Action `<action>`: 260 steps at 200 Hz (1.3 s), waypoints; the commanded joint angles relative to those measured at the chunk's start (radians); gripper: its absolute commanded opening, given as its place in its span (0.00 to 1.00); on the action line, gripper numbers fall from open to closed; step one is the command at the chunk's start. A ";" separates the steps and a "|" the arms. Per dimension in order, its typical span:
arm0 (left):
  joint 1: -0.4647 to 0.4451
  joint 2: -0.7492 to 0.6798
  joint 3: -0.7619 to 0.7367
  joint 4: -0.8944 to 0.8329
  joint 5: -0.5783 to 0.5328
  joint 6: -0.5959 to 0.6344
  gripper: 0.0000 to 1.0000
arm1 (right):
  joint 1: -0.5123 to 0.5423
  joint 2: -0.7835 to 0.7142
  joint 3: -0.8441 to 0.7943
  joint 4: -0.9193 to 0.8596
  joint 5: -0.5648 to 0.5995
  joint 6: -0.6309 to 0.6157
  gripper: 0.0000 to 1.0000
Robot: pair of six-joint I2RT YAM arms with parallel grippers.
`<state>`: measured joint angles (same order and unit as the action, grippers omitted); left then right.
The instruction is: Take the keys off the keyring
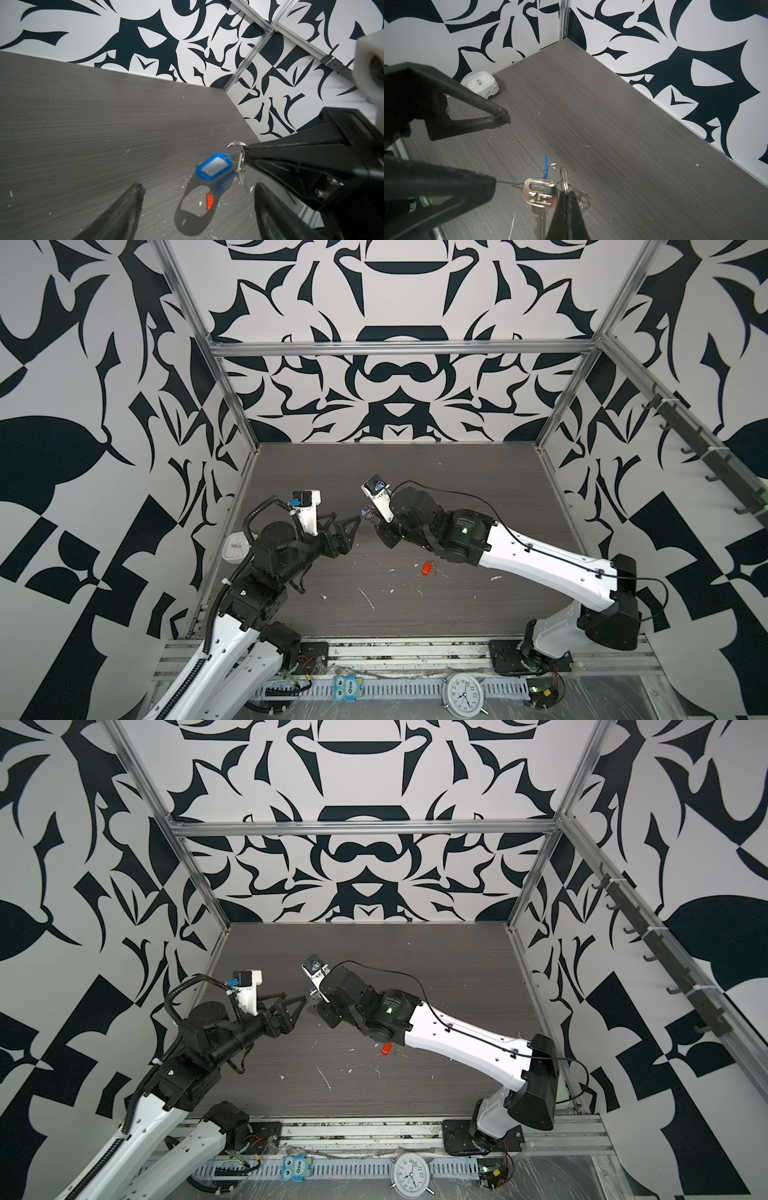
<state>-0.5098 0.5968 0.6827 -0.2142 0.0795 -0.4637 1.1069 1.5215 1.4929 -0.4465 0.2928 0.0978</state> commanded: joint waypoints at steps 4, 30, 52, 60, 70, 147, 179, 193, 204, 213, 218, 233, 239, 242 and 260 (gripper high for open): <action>-0.001 -0.030 -0.020 0.038 -0.049 0.047 0.86 | 0.000 -0.020 0.045 0.024 0.022 0.002 0.00; -0.007 -0.013 -0.028 0.062 -0.052 0.054 0.86 | 0.000 -0.015 0.057 0.019 0.024 0.002 0.00; -0.040 0.017 -0.024 0.078 -0.028 0.051 0.82 | 0.000 -0.009 0.067 0.009 0.032 0.002 0.00; -0.062 0.025 -0.023 0.070 -0.046 0.055 0.82 | -0.001 -0.008 0.069 0.009 0.033 0.002 0.00; -0.092 0.029 -0.023 0.063 -0.070 0.072 0.82 | -0.001 -0.010 0.070 0.011 0.033 0.002 0.00; -0.380 0.143 -0.026 0.151 -0.452 0.238 0.83 | 0.000 -0.003 0.075 0.006 0.029 0.002 0.00; -0.388 0.210 -0.026 0.189 -0.568 0.261 0.83 | 0.000 -0.009 0.073 0.004 0.028 0.006 0.00; -0.388 0.212 -0.041 0.224 -0.608 0.277 0.83 | 0.000 -0.013 0.072 0.003 0.028 0.008 0.00; -0.392 0.212 -0.055 0.262 -0.623 0.293 0.83 | 0.001 -0.014 0.070 0.004 0.028 0.008 0.00; -0.398 0.218 -0.064 0.288 -0.648 0.309 0.83 | 0.000 -0.015 0.069 0.005 0.026 0.008 0.00; -0.401 0.223 -0.067 0.301 -0.655 0.320 0.83 | 0.000 -0.016 0.068 0.006 0.027 0.009 0.00; -0.417 0.240 -0.071 0.332 -0.678 0.354 0.82 | -0.001 -0.017 0.067 0.007 0.026 0.009 0.00; -0.427 0.247 -0.072 0.347 -0.687 0.370 0.81 | 0.000 -0.016 0.066 0.008 0.027 0.008 0.00; -0.432 0.250 -0.072 0.353 -0.697 0.377 0.81 | 0.000 -0.017 0.066 0.008 0.028 0.008 0.00; -0.465 0.271 -0.067 0.371 -0.771 0.421 0.79 | 0.000 -0.015 0.065 0.010 0.032 0.008 0.00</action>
<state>-0.9398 0.8505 0.6258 0.0731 -0.5743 -0.1219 1.1069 1.5219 1.5192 -0.4606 0.3004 0.0994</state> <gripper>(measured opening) 0.807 0.043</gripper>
